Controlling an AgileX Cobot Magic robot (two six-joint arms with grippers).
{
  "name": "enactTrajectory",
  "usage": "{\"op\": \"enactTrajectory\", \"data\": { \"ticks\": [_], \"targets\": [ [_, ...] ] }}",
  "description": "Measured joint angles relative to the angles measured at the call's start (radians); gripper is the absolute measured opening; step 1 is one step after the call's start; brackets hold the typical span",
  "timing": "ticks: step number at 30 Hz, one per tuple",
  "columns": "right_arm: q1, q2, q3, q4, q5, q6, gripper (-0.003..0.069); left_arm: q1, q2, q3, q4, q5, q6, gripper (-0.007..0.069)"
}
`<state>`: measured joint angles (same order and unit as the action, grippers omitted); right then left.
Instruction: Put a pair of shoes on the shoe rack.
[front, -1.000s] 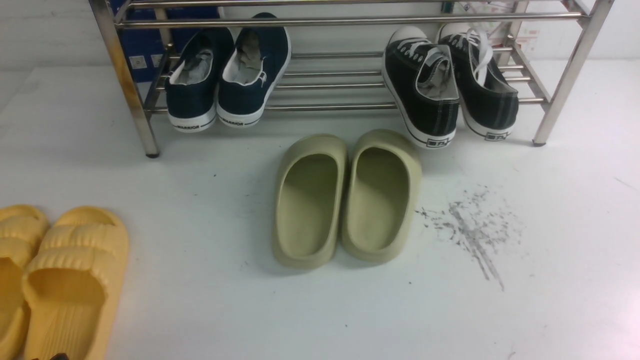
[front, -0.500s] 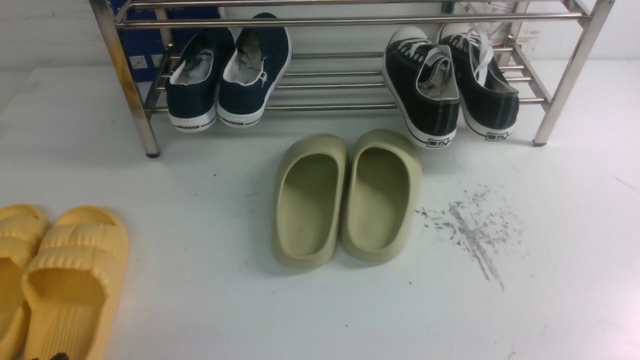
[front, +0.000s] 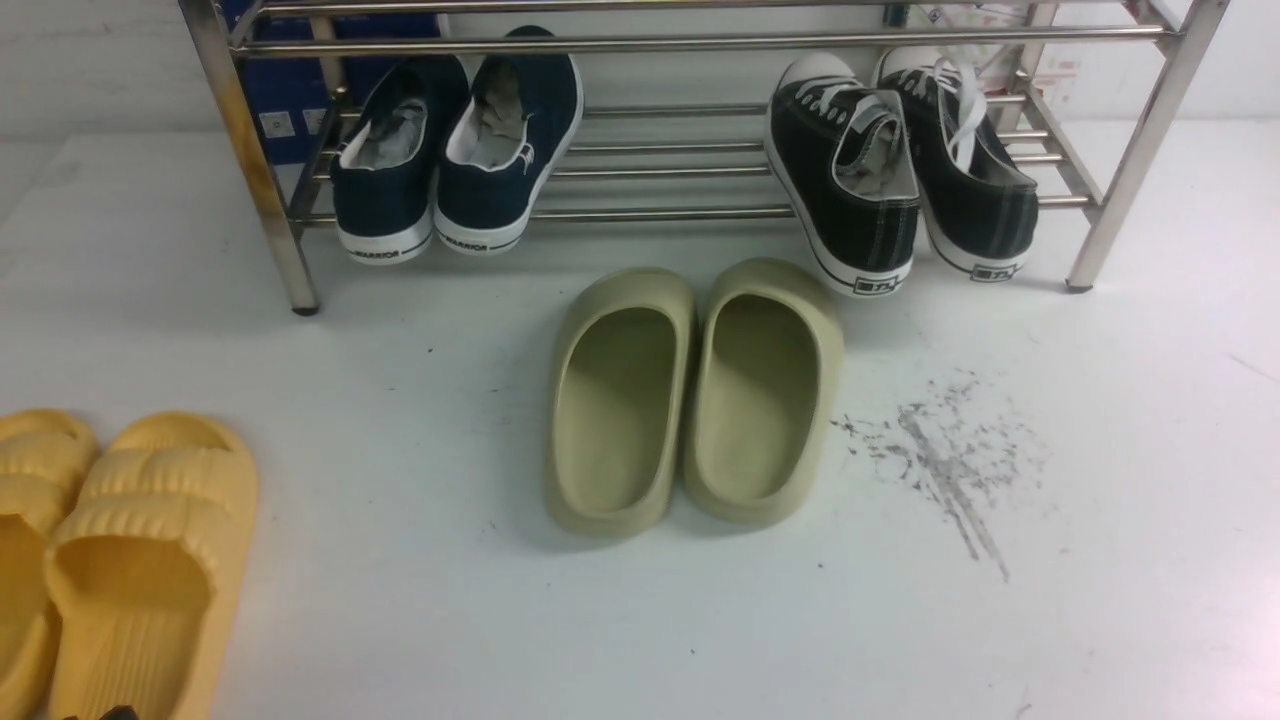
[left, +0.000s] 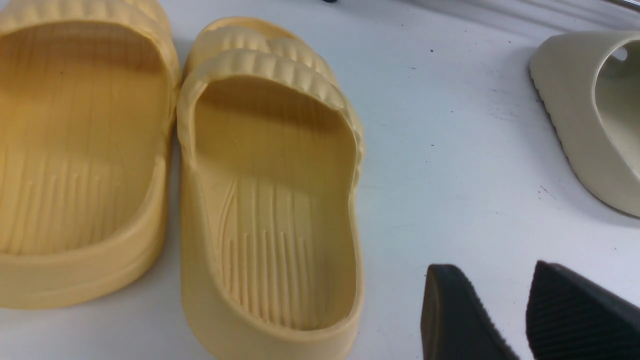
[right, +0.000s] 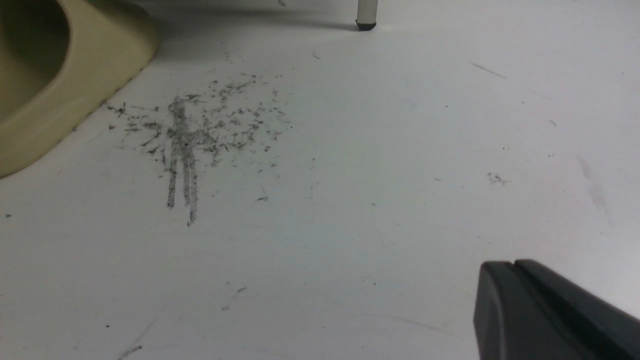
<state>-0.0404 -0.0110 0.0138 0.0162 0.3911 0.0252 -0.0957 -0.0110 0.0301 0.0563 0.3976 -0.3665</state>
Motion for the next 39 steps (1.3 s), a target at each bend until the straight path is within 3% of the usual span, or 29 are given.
{"op": "enactTrajectory", "data": {
  "ticks": [39],
  "targets": [
    [0.0,0.0,0.0,-0.003,-0.002,0.0,0.0093,0.0,0.0,0.0,0.0,0.001,0.0,0.0239]
  ]
}}
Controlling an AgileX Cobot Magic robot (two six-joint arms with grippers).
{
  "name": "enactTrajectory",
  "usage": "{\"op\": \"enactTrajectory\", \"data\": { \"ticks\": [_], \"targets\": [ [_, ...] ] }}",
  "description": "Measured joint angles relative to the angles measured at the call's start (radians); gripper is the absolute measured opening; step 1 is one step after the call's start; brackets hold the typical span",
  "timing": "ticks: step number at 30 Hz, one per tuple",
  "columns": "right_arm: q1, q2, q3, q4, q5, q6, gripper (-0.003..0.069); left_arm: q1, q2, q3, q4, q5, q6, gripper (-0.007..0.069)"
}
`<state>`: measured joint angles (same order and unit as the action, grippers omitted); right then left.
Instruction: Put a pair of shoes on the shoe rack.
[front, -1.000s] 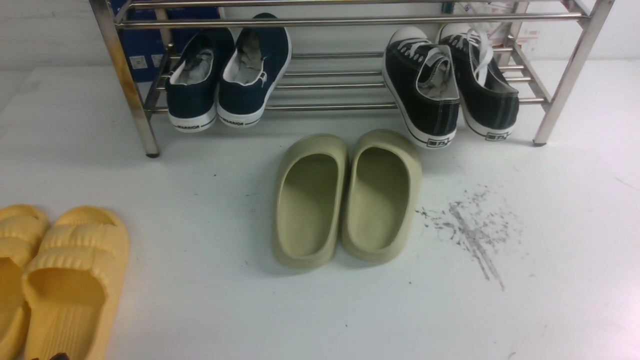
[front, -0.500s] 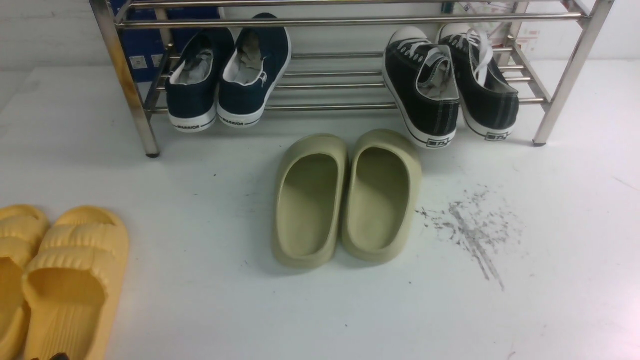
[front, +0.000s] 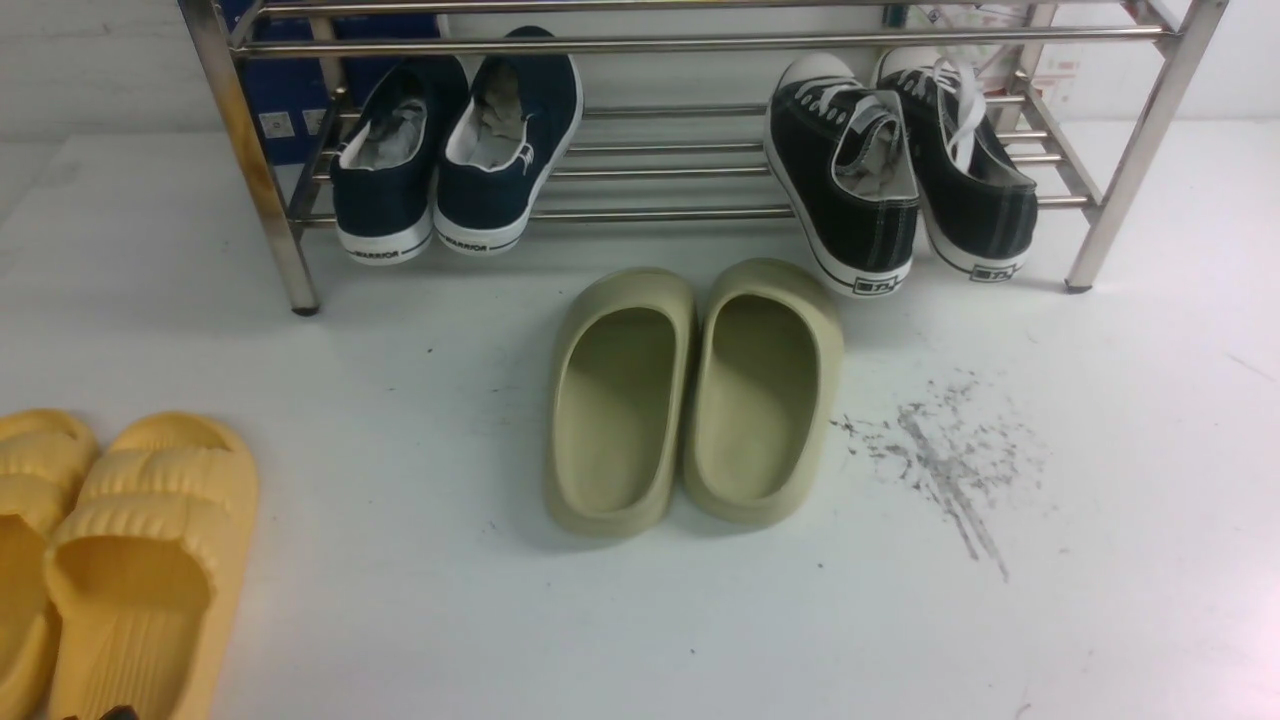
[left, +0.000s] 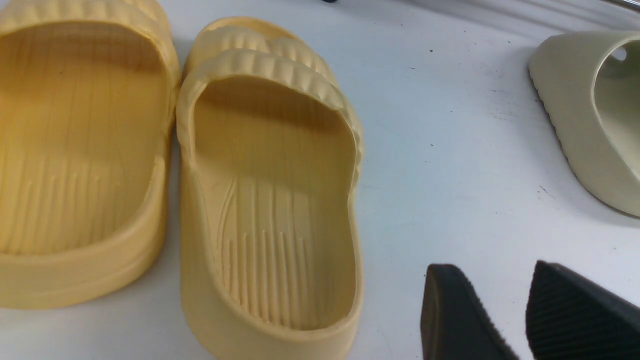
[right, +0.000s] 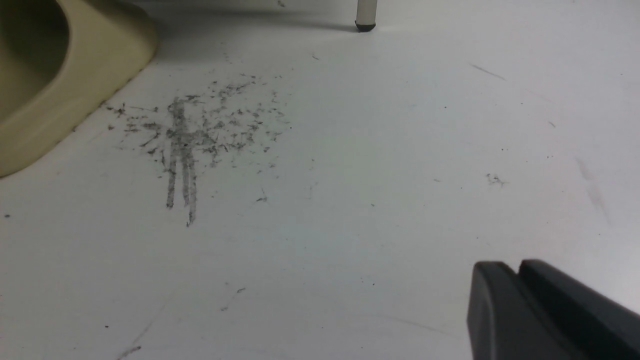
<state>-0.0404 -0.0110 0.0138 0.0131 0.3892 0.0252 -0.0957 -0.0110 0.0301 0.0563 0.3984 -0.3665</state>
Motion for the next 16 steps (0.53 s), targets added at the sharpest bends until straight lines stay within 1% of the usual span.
{"op": "enactTrajectory", "data": {
  "ticks": [16],
  "targets": [
    [0.0,0.0,0.0,0.0,0.0,0.0,0.0111,0.0,0.0,0.0,0.0,0.0,0.0,0.0239]
  ]
}}
